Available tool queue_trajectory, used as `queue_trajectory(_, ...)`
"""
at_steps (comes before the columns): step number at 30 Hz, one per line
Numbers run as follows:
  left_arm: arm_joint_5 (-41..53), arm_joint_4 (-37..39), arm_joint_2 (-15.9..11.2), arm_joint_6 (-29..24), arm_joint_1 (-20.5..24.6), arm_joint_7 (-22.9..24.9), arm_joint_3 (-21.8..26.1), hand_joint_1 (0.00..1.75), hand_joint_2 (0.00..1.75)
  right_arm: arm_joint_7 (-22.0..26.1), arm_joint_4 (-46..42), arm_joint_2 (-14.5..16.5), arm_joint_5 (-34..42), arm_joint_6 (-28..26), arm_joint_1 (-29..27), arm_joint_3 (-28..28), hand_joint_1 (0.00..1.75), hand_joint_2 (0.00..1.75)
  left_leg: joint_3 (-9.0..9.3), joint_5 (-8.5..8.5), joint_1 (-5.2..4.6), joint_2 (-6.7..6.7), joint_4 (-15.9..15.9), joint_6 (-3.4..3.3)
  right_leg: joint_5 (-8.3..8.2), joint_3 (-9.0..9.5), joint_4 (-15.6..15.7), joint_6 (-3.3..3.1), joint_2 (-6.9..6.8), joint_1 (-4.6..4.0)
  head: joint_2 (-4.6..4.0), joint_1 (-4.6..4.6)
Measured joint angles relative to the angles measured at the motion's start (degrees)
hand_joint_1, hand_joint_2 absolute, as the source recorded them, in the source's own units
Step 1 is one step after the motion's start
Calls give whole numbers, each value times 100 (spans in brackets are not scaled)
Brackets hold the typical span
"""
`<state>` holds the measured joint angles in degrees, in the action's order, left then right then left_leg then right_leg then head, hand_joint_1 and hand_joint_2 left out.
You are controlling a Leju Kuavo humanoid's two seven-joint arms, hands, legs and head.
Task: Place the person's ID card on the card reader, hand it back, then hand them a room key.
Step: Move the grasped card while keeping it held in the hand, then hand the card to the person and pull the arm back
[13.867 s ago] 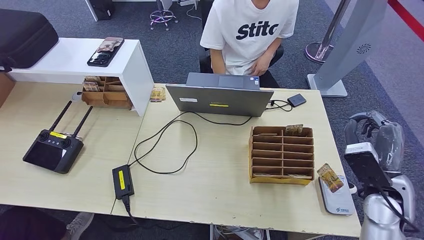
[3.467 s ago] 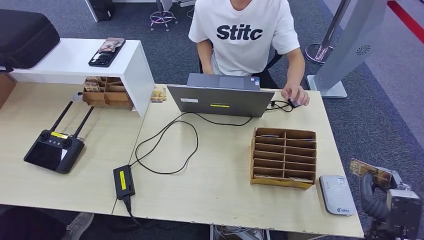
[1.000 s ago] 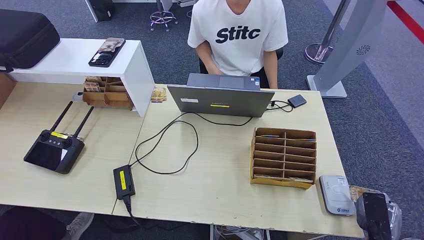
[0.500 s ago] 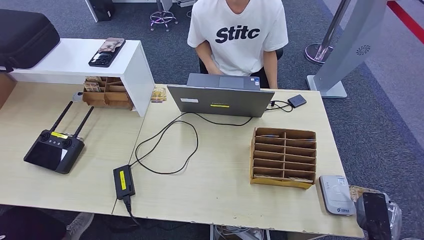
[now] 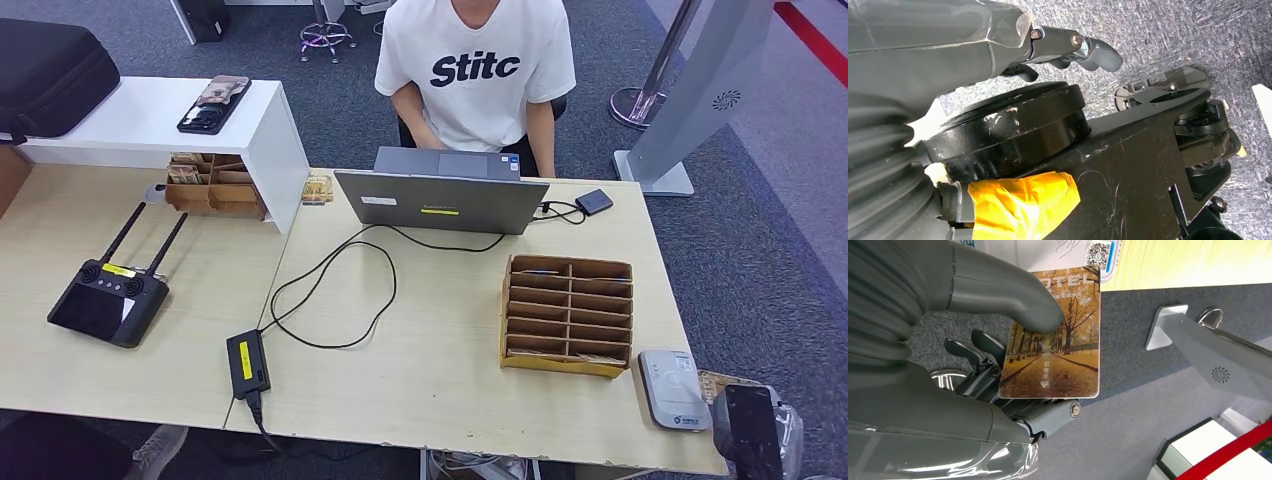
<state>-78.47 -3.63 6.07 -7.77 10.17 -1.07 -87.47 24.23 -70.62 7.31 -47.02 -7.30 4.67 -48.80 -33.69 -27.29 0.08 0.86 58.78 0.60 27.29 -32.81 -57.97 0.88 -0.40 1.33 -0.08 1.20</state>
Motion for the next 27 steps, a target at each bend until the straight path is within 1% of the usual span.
queue_trajectory(1,115,0,-7,20,4,-10,0,0,175,136,-153,-29,-106,-124,43,67,175,175,-28,4,-6,9,-3,-3,-1,-2,-10,1,-9,6,1,-4)
queue_trajectory(2,260,0,-14,47,13,-22,0,0,175,203,-394,-53,-358,-211,220,207,175,175,-59,10,-16,12,-5,-2,-7,-16,-25,-1,-10,15,1,-11)
queue_trajectory(3,400,0,-27,79,30,-32,0,0,175,94,-680,-68,-732,-185,565,466,175,175,-85,17,-26,-9,-5,0,-18,-44,-39,-4,14,26,1,-14)
queue_trajectory(4,506,0,-39,105,47,-37,0,0,175,-197,-943,-78,-1138,-52,1027,850,175,175,-88,23,-34,-47,-2,2,-32,-76,-45,-4,53,35,1,-12)
queue_trajectory(5,567,0,-50,124,59,-38,0,0,175,-592,-1131,-105,-1450,118,1517,1370,175,175,-71,29,-36,-88,2,4,-45,-103,-44,-5,96,38,0,-9)
queue_trajectory(6,603,0,-60,136,66,-38,0,0,175,-939,-1247,-150,-1610,250,1932,1945,175,175,-50,36,-31,-116,6,7,-53,-118,-38,-3,125,38,-1,-5)
queue_trajectory(7,621,0,-65,145,65,-40,0,0,175,-1159,-1326,-209,-1647,305,2211,2533,175,175,-32,44,-23,-114,9,11,-56,-119,-33,-1,123,32,-1,-3)
queue_trajectory(8,633,0,-68,154,64,-42,0,0,175,-1265,-1390,-255,-1621,308,2386,3063,175,175,-19,52,-13,-92,11,17,-56,-114,-31,-2,106,25,-1,1)
queue_trajectory(9,641,0,-69,161,64,-45,0,0,175,-1301,-1441,-290,-1584,300,2489,3466,175,175,-24,58,-5,-63,12,25,-56,-107,-32,-3,80,16,-1,2)
queue_trajectory(11,647,0,-70,172,61,-49,0,0,175,-1316,-1522,-341,-1507,274,2586,3963,175,175,-41,65,4,-16,12,32,-54,-95,-36,-6,33,4,-1,8)
queue_trajectory(17,647,0,-73,177,62,-50,0,0,175,-1276,-1698,-470,-1418,215,2782,4569,175,175,-52,59,4,-21,11,34,-53,-100,-32,-7,35,-1,-1,8)
queue_trajectory(21,647,0,-75,176,61,-49,0,0,175,-1277,-1746,-498,-1392,216,2815,4720,175,175,-55,58,4,-17,11,32,-53,-97,-29,-7,26,-1,-1,7)
queue_trajectory(27,665,0,-84,180,62,-48,0,0,175,-1343,-1715,-504,-1375,327,2913,4788,175,175,-56,57,3,-18,11,31,-53,-97,-29,-6,27,-1,-1,7)
